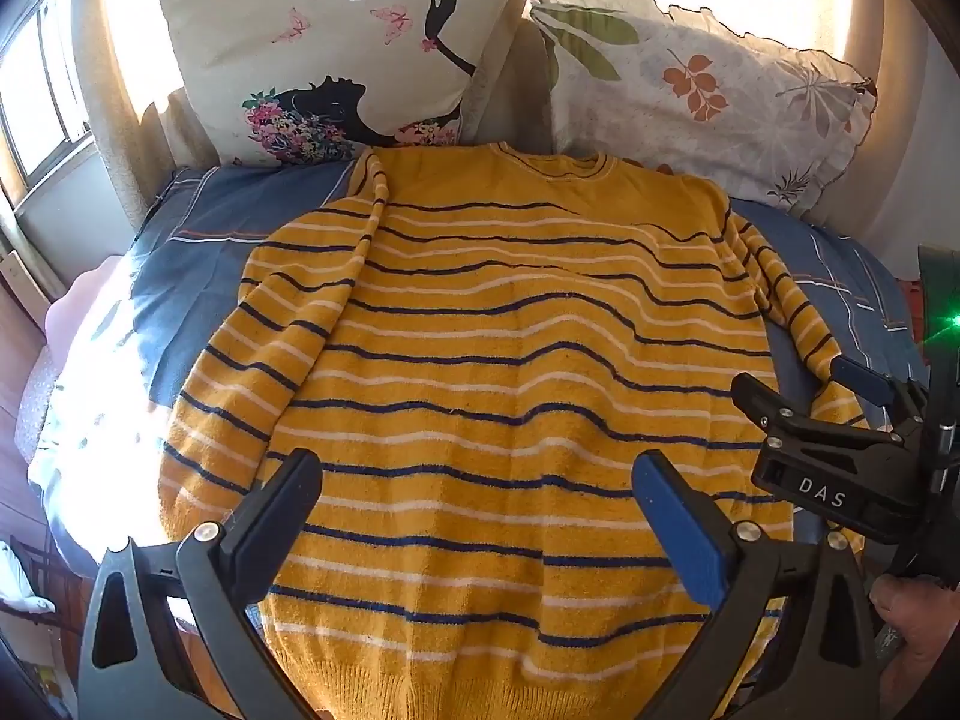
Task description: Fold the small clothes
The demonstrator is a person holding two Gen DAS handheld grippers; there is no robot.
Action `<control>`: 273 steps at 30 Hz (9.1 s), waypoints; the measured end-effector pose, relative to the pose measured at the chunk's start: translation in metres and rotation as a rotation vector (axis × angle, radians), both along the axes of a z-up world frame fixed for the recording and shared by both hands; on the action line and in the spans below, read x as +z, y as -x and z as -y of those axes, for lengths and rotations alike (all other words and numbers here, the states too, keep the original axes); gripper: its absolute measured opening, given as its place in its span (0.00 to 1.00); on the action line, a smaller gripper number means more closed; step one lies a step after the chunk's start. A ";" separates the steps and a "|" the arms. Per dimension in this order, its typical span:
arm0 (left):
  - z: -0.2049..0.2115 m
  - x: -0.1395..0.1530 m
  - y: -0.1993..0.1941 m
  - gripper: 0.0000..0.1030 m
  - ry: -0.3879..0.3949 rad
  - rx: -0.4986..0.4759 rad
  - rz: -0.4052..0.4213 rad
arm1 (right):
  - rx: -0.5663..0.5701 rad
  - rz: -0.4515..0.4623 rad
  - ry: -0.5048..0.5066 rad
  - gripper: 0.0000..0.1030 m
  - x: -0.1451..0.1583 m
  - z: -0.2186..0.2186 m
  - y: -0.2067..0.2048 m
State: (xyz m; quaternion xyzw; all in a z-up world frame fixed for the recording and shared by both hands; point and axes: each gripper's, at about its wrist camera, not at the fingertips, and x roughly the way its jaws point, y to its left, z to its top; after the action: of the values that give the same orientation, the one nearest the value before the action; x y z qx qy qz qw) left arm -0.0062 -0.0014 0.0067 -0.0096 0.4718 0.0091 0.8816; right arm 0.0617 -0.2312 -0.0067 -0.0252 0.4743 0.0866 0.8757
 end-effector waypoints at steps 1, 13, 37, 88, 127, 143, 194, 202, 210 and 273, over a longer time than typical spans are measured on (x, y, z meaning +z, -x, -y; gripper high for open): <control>-0.002 0.002 0.000 1.00 0.002 -0.006 0.006 | 0.002 -0.001 -0.001 1.00 0.000 0.000 0.000; -0.005 0.007 0.006 1.00 0.022 -0.011 0.007 | -0.001 -0.009 -0.008 1.00 0.000 -0.001 0.013; 0.001 0.017 0.013 1.00 -0.036 -0.005 0.024 | -0.024 0.251 -0.144 1.00 0.049 0.018 0.030; -0.022 -0.024 -0.023 0.99 -0.054 0.109 -0.091 | -0.292 -0.272 -0.192 0.81 -0.036 0.195 0.071; -0.007 -0.029 0.002 0.99 -0.065 0.104 -0.104 | -0.175 -0.243 -0.036 0.81 -0.026 0.153 0.061; 0.025 -0.031 -0.013 0.99 -0.063 0.036 -0.117 | -0.185 -0.252 -0.213 0.08 -0.028 0.185 0.103; -0.276 -0.028 0.002 0.99 0.044 0.448 -0.116 | 0.082 -0.393 -0.544 0.08 -0.011 -0.114 -0.167; -0.301 -0.042 -0.006 0.99 0.104 0.453 -0.140 | 0.063 -0.470 -0.580 0.50 -0.049 -0.178 -0.190; -0.268 -0.056 -0.021 0.99 0.167 0.317 -0.149 | 0.141 -0.386 -0.584 0.66 -0.005 -0.196 -0.173; -0.111 -0.087 -0.223 0.00 0.210 0.101 -0.177 | -0.374 -0.276 -0.665 0.08 -0.046 0.082 -0.093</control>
State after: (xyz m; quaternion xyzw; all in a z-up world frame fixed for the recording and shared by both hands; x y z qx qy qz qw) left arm 0.2170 0.1099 -0.0799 -0.1247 0.5451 0.0048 0.8290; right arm 0.1547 -0.3131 -0.0527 0.3583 0.5299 0.0770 0.7648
